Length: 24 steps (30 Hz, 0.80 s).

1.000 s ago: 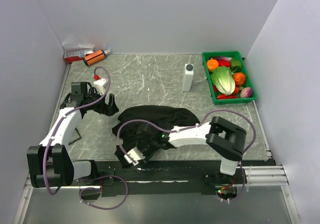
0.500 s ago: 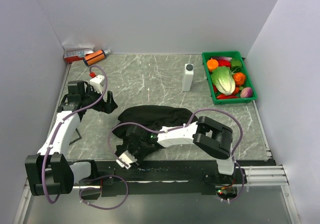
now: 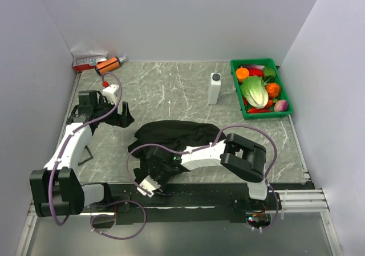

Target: Pin the brooch onto the clothing

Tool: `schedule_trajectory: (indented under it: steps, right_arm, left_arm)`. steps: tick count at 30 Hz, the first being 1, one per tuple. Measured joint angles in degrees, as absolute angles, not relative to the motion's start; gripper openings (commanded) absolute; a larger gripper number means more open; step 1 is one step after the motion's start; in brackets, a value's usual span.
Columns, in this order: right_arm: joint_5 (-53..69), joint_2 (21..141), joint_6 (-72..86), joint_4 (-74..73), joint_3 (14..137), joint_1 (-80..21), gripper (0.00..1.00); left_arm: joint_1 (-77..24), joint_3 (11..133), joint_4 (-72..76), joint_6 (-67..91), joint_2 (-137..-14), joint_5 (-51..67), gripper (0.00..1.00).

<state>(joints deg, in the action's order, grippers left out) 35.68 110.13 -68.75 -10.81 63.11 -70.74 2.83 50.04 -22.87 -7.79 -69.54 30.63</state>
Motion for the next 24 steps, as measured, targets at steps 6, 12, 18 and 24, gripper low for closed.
schedule_trajectory:
  steps: [6, 12, 18, 24]
  right_arm:
    - [32.32, 103.50, -65.60, -12.40, 63.20, -64.93, 0.00]
    - [30.11, 89.43, -58.89, -23.05, 76.51, -47.81, 0.00]
    - [29.67, 85.19, -48.34, -29.67, 96.64, -35.57, 0.00]
    - [27.99, 89.49, -33.30, -32.10, 107.35, -25.30, 0.00]
  left_arm:
    - [2.83, 53.54, -22.52, -7.84, -72.29, 30.59, 0.93]
    - [2.87, 57.60, -23.55, -11.31, -73.23, 30.55, 0.93]
    - [2.92, 59.55, -28.03, -18.04, -73.21, 33.69, 0.89]
    - [0.16, 57.39, -36.80, -27.83, -73.28, 36.84, 0.84]
